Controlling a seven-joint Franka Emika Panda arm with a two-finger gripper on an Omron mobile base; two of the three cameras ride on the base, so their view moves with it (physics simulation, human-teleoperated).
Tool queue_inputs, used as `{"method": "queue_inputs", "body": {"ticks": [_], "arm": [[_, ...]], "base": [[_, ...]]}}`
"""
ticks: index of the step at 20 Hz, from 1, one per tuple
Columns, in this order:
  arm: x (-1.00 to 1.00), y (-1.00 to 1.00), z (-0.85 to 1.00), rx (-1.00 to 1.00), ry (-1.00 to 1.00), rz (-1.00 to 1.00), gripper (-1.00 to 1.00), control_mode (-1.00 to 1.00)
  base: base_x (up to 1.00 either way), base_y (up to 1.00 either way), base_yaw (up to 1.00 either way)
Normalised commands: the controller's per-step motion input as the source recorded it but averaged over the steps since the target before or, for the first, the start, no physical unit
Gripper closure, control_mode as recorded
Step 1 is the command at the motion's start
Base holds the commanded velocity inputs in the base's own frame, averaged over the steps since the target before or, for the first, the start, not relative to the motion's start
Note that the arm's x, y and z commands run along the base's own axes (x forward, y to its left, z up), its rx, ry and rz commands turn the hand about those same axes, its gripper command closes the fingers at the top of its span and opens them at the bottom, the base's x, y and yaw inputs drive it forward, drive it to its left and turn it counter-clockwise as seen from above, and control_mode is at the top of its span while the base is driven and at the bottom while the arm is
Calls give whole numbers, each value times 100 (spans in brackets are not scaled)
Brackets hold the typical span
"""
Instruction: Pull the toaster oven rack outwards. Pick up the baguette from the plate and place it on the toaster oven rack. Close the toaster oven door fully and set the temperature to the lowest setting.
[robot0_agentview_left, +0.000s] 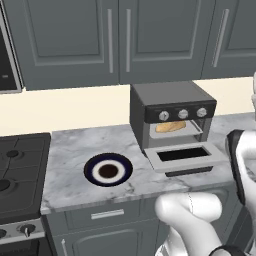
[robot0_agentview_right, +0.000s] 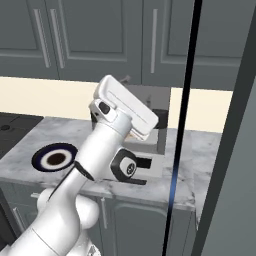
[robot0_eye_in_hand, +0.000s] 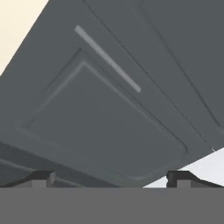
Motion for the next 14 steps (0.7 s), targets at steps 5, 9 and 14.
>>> {"method": "queue_inputs", "body": {"ticks": [5,9,14], "arm": [[-48,-13,22,18,28,7,-100,-100],[-41,-8,22,21,35,15,-100,-100],[-37,-17,17,22,37,15,-100,-100]], "base": [[0,0,0],[0,0,0],[0,0,0]]}}
